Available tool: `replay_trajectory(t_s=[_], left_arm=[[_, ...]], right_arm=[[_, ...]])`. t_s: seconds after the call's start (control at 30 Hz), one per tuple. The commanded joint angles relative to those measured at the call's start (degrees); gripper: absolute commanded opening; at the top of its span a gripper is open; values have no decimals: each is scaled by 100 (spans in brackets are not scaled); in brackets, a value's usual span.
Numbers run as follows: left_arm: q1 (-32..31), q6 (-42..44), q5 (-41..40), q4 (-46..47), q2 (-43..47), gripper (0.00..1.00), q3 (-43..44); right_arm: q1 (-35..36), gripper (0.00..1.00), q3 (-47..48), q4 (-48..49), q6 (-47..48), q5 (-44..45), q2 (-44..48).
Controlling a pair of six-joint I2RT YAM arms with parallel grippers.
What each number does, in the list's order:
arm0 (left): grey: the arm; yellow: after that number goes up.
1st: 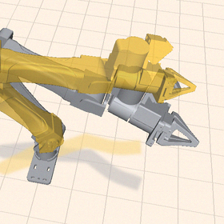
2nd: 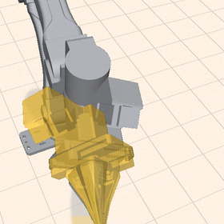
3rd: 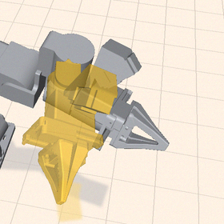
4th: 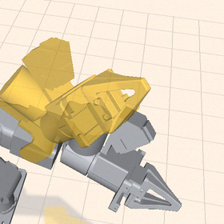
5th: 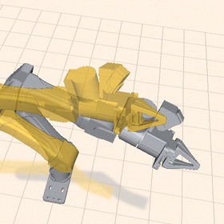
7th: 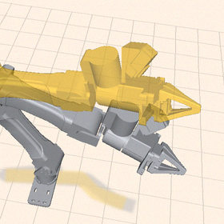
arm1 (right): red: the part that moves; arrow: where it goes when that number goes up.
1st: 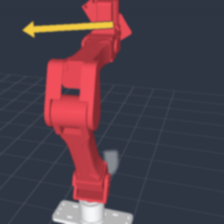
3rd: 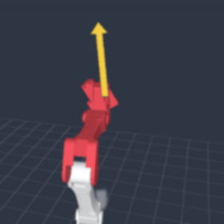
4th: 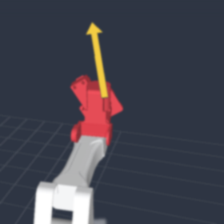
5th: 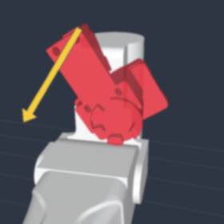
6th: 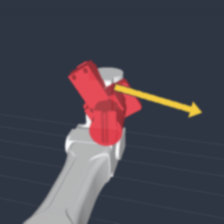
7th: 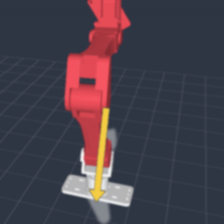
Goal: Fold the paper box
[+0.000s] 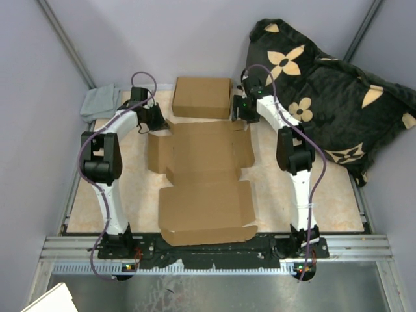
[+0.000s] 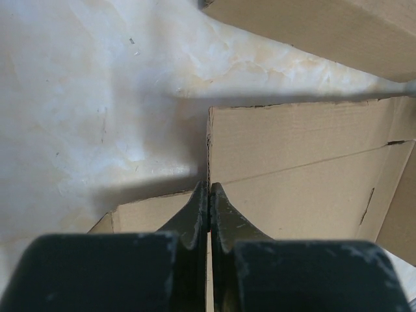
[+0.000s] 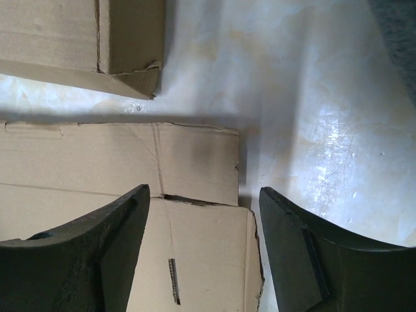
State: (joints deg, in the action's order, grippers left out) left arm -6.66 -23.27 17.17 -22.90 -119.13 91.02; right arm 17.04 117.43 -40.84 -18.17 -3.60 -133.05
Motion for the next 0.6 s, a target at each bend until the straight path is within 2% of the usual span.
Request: replay_trajectory(t_s=[0.0,0.2,0.57], left_arm=[[-9,102,68,119,183,0,-69],[-12,106,68,119,188,0,-97],[-3,120,25,75,154,0,-136]], right_arm=[[1,69,371,-31,52,-147,-148],[1,69,541,-3,87,-533,-421],[-3,68,612,-108,144,-510,-535]])
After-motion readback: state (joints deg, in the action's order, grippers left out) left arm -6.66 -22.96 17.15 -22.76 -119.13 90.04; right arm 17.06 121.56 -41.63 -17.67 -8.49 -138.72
